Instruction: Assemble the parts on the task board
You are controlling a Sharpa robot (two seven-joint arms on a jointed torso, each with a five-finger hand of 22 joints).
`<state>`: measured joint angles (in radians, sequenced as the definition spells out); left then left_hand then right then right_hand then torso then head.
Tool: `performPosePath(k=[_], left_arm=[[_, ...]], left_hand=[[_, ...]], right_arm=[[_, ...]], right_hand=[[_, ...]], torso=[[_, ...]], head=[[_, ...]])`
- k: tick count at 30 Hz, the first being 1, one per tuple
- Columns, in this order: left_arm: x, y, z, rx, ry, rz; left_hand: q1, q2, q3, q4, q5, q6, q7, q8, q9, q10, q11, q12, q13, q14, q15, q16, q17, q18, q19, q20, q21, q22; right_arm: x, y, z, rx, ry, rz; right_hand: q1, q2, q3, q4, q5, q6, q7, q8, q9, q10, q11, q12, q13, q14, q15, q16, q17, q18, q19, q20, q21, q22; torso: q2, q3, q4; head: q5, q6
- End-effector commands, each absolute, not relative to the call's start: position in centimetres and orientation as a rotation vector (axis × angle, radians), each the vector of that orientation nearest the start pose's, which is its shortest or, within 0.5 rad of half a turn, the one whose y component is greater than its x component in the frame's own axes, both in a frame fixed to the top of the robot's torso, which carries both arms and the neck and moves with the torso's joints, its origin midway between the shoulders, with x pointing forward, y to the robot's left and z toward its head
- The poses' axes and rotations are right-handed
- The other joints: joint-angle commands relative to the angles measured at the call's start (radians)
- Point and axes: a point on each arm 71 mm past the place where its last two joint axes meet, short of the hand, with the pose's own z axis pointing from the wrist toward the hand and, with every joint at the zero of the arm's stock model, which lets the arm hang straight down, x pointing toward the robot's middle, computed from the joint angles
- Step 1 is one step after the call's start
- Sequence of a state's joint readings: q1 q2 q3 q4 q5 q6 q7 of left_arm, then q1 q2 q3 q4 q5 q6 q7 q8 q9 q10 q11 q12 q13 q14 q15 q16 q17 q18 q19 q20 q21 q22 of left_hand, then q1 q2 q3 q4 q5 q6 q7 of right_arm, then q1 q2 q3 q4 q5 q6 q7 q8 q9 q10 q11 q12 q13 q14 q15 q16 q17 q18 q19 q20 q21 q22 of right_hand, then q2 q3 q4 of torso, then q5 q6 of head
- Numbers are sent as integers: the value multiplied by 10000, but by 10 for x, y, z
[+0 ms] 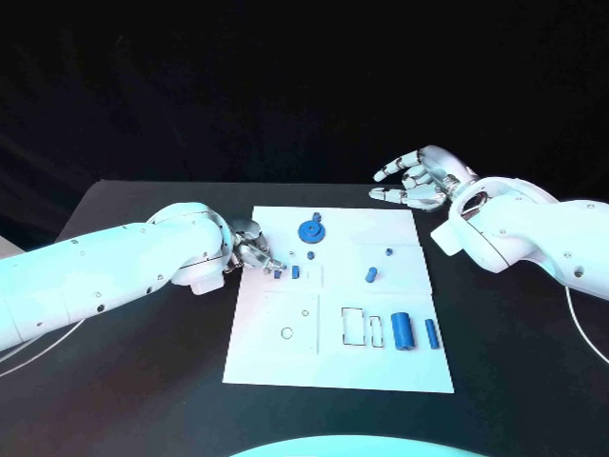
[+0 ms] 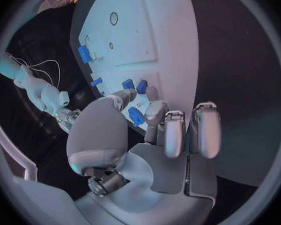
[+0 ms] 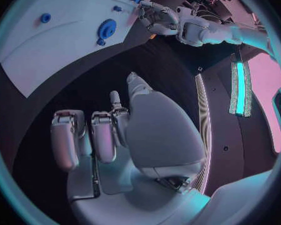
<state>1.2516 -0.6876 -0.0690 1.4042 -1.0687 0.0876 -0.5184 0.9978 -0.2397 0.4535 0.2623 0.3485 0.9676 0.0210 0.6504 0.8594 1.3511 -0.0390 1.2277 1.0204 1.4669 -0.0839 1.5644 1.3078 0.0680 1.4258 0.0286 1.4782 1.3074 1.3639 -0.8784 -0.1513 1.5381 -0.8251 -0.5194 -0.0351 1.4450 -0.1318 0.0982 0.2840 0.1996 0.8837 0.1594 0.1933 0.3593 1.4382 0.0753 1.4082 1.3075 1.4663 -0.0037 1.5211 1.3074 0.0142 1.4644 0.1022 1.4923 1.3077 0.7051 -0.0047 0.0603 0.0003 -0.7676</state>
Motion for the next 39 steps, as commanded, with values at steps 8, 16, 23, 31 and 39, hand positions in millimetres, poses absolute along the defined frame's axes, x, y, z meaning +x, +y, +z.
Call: performPosePath(k=[8,16,23,31,39], left_arm=[[504,171,-202,-2642,22107,-5445],[506,170,-195,-3885,21704,-6869],[511,162,-176,-2899,19209,-8669],[505,142,-167,-44,16877,-9682],[503,125,-183,2464,17063,-8804]], left_hand=[[-131,193,-848,309,-977,-88,132,-118,-39,-182,64,-227,-234,1039,4,64,2630,-162,-41,12,-127,449],[-27,1040,-3424,334,-2956,-696,422,-518,-266,-880,311,-806,-1114,947,217,-93,2349,-33,-442,194,-453,-82],[3703,1591,-2971,-187,-2864,-2721,1490,-1851,-1378,-5024,1294,-3653,-4178,-2315,1071,-3474,-2619,1094,-5078,854,-4148,-5493],[5463,-75,-8,112,-2904,-3127,1654,-2167,-2950,-5690,1723,-6088,-6874,-5033,1516,-6537,-5972,1147,-5671,1389,-6762,-7079],[5294,-332,141,-130,-2921,-2971,1467,-2136,-3506,-5957,1794,-6413,-7496,-4824,1561,-5783,-6040,1142,-5331,1417,-6394,-6811]], right_arm=[[501,-228,-142,4225,15634,8659],[501,-228,-142,4235,15638,8657],[501,-230,-142,4257,15633,8635],[501,-231,-142,4270,15606,8629],[501,-230,-142,4266,15605,8650]], right_hand=[[-14,43,14,46,37,-90,-4,56,-14,-39,-16,-47,1121,773,19,-43,1576,67,681,-8,-48,2096],[-14,43,14,46,37,-90,-4,56,-14,-39,-16,-47,1121,773,19,-43,1576,67,681,-8,-48,2096],[-14,43,14,46,37,-90,-4,56,-14,-39,-16,-47,1121,773,19,-43,1576,67,681,-8,-48,2096],[-67,42,-4,51,41,-100,-4,63,-18,-42,-15,-51,1116,769,21,-52,1562,73,671,-8,-73,2081],[-67,42,-4,51,41,-100,-4,63,-18,-42,-15,-51,1116,769,21,-52,1562,73,671,-8,-73,2081]], torso=[[-11,9,3],[-7,8,13],[-4,9,28],[21,-16,6],[19,-12,10]], head=[[-35,37],[-57,101],[-106,142],[-126,172],[-174,177]])
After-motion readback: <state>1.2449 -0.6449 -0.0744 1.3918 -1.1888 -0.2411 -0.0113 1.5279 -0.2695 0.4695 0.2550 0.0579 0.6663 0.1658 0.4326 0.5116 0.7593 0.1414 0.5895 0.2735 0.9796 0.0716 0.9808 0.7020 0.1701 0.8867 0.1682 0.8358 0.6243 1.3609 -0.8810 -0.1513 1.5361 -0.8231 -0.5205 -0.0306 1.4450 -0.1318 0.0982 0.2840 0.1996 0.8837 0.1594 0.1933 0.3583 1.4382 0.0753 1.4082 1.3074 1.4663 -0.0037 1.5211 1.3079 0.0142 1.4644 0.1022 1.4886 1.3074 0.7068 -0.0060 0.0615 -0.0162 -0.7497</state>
